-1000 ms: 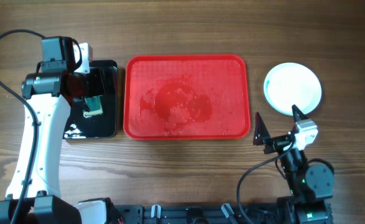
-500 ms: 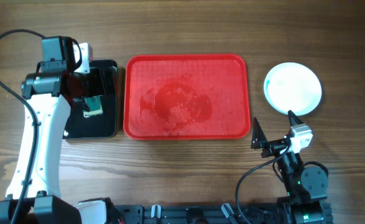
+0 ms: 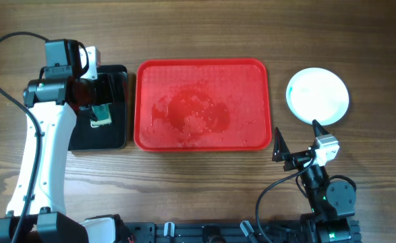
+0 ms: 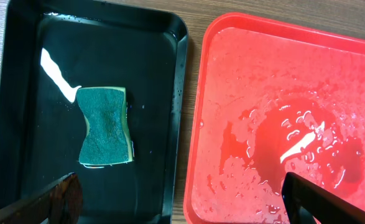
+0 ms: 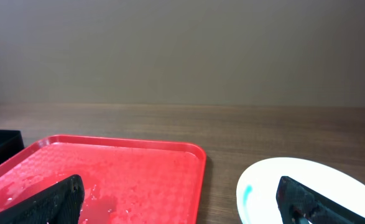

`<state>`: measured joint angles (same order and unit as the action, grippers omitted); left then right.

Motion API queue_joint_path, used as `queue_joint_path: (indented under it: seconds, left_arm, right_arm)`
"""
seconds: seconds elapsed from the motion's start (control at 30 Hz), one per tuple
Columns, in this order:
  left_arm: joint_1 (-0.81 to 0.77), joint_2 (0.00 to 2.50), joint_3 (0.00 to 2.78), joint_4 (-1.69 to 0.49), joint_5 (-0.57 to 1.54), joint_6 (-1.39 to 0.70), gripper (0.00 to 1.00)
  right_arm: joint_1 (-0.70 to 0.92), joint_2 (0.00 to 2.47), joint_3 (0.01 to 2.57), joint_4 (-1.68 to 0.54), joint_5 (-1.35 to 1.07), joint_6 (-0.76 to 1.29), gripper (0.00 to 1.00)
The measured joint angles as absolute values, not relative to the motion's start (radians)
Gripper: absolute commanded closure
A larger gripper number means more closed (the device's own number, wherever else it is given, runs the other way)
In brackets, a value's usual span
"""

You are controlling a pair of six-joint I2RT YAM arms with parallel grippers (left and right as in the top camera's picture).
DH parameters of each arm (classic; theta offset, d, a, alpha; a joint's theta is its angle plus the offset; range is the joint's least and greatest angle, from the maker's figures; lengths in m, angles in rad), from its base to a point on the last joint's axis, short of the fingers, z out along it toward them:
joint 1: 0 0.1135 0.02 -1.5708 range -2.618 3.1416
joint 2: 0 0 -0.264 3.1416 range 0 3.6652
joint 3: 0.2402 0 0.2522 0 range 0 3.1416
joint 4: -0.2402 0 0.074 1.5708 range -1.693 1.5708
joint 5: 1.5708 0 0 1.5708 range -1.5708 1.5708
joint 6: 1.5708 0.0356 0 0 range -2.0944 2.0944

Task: Clean dirty plates on tray and stack at the side

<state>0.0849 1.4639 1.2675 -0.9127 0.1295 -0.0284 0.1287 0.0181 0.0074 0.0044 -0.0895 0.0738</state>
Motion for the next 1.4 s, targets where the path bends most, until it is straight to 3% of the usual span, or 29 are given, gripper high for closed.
queue_joint_path:
  seconds: [0.2,0.43,0.57,0.83,0.97,1.17,1.4]
  left_arm:
    - [0.081,1.391,1.267,-0.915,0.127,-0.028,0.00]
    - [0.078,1.011,1.268,-0.939,0.109,-0.028,0.00]
    - [0.078,0.845,1.212,-0.821,0.102,-0.028,0.00]
    - [0.069,0.438,0.567,-0.147,0.149,-0.028,0.00]
    - [0.045,0.259,0.320,0.034,0.156,-0.028,0.00]
    - [0.025,0.054,0.096,0.052,0.138,-0.028,0.00]
    - [0.019,0.013,0.021,-0.022,0.125,-0.028,0.00]
  right_arm:
    - [0.129,0.018,0.007,0.004,-0.089,0.074,0.00]
    - [0.129,0.018,0.007,0.004,-0.089,0.074,0.00]
    - [0.129,0.018,0.007,0.005,-0.089,0.074,0.00]
    - [0.129,0.018,0.007,0.004,-0.090,0.075,0.00]
    - [0.129,0.018,0.007,0.004,-0.090,0.075,0.00]
    - [0.129,0.018,0.007,0.003,-0.090,0.074,0.00]
    - [0.129,0.018,0.007,0.003,-0.089,0.075,0.00]
